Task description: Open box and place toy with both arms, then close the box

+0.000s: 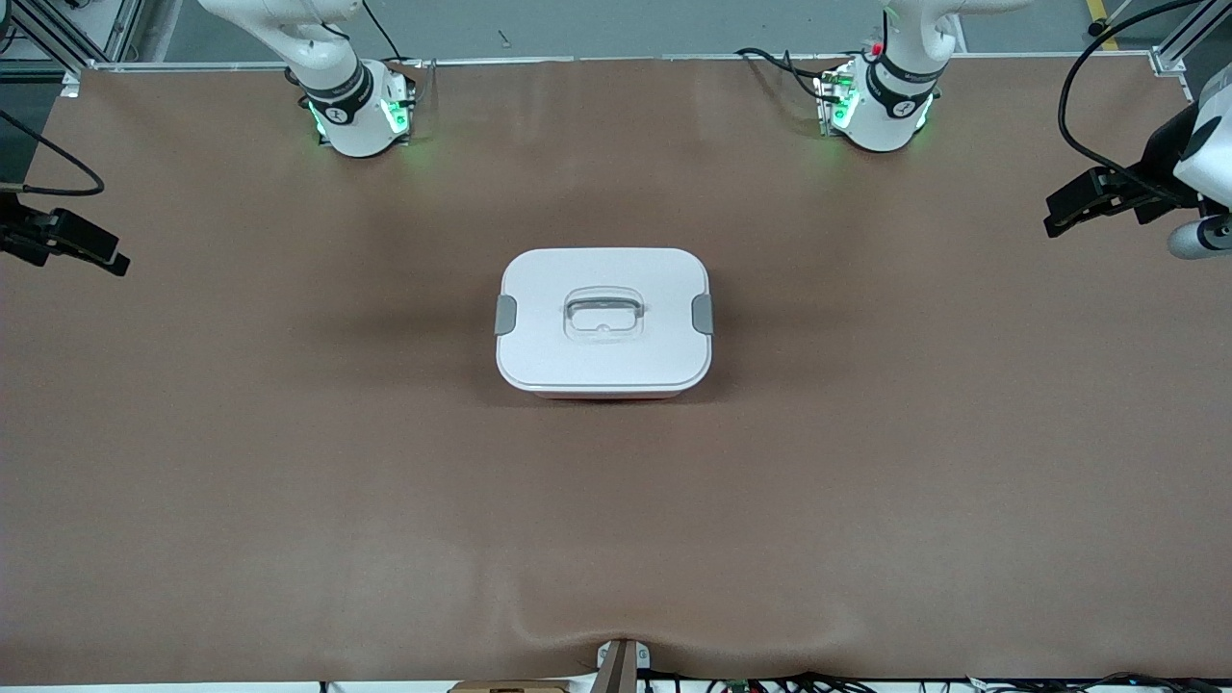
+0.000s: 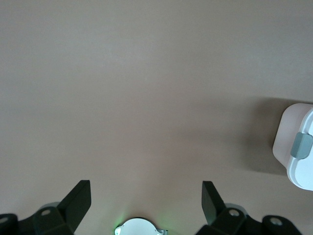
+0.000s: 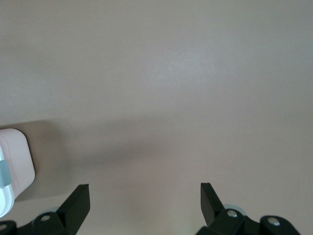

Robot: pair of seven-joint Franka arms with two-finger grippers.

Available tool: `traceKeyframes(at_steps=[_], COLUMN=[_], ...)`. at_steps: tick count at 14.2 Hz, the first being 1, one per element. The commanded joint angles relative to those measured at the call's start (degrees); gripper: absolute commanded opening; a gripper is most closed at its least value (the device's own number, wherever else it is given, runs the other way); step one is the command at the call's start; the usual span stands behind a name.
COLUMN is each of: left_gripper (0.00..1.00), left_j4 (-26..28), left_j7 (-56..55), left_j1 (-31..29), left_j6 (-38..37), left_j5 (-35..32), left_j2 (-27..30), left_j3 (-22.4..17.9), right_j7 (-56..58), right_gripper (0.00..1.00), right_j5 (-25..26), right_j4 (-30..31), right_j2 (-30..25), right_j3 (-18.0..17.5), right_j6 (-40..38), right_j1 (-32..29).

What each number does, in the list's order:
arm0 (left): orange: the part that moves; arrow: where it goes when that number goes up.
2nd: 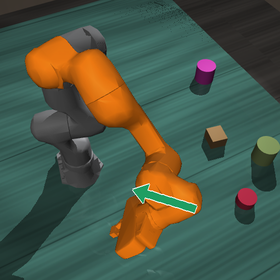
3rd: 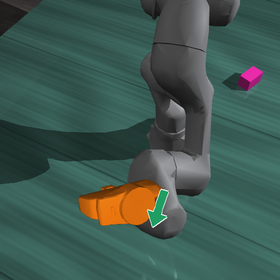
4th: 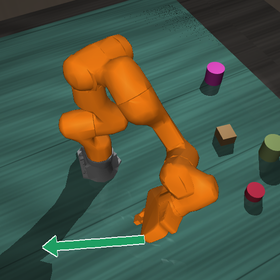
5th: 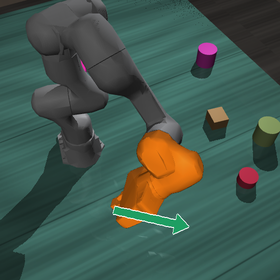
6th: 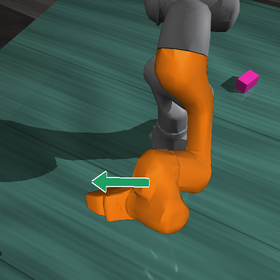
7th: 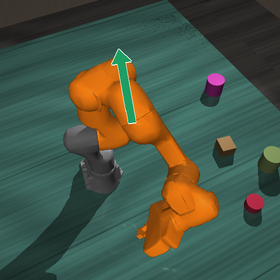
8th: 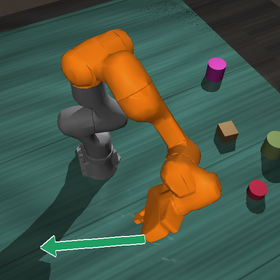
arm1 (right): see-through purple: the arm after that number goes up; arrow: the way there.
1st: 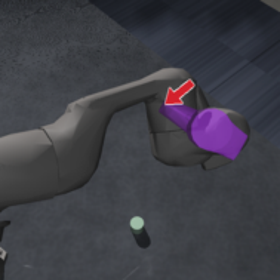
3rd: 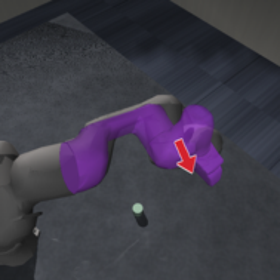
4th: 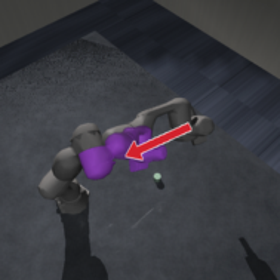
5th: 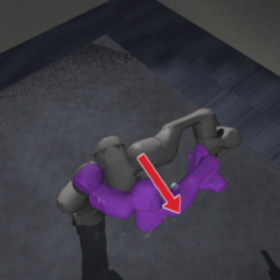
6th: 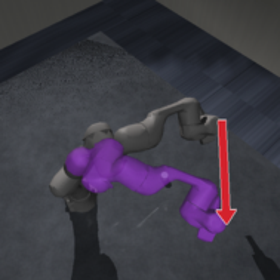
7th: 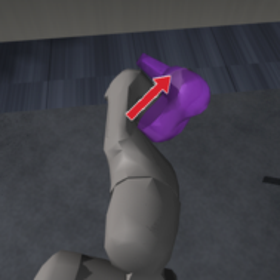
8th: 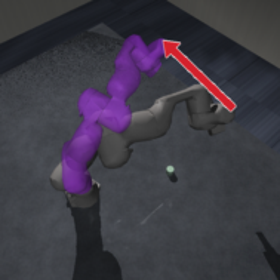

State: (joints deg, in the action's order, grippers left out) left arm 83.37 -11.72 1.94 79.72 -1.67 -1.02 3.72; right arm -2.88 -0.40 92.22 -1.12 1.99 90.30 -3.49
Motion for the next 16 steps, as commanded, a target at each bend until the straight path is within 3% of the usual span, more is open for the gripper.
traceKeyframes(at_steps=[1,16], left_gripper=[1.00,1.00], left_j4=[0.03,-0.14], left_j7=[1.35,1.79], left_j1=[-0.10,-0.18], left_j6=[-0.44,-2.38], left_j5=[1.14,0.44], left_j2=[1.37,1.37], left_j3=[0.24,1.12], right_j7=[-0.20,-0.29], right_gripper=[1.00,1.00], right_j5=[-0.04,-0.04], right_j4=[-0.03,-0.03], right_j2=[-0.46,-0.46], right_j3=[-0.50,-0.50], right_j6=[-0.48,-0.39], right_j1=[-0.81,-0.90])
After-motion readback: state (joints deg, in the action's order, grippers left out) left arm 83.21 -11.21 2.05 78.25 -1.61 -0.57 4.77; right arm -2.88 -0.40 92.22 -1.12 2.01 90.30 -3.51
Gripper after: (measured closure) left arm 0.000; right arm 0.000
